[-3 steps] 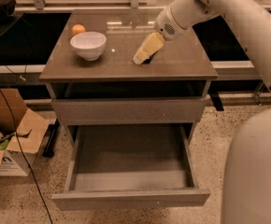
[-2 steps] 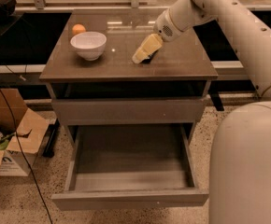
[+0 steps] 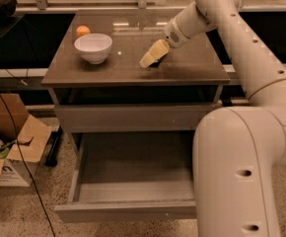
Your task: Place rxbar blueberry into middle drawer
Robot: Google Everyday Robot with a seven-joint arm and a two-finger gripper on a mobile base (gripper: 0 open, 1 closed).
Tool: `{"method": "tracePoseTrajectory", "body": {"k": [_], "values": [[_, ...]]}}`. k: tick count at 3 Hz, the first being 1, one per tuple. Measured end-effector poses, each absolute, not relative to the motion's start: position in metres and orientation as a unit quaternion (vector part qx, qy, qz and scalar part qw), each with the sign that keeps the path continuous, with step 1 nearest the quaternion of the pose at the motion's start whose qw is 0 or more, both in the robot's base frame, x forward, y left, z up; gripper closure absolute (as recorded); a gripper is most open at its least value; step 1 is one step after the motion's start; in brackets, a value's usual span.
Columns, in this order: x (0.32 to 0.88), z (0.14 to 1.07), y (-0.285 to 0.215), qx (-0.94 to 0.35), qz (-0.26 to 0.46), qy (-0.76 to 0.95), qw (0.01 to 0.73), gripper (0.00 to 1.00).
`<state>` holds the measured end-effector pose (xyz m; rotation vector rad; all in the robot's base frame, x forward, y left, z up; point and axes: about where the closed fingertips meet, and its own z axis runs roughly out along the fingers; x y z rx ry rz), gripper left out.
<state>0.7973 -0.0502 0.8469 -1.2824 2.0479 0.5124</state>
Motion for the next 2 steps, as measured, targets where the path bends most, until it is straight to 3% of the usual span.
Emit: {"method": "tracePoseTrajectory", "body": {"k": [1, 2], "values": [[0.806, 0.835, -0.049, -0.484, 0.205, 0.787, 0.323, 0.0], [0.81, 0.824, -0.049, -0.482, 0.209, 0.792, 0.312, 0.18]]}}
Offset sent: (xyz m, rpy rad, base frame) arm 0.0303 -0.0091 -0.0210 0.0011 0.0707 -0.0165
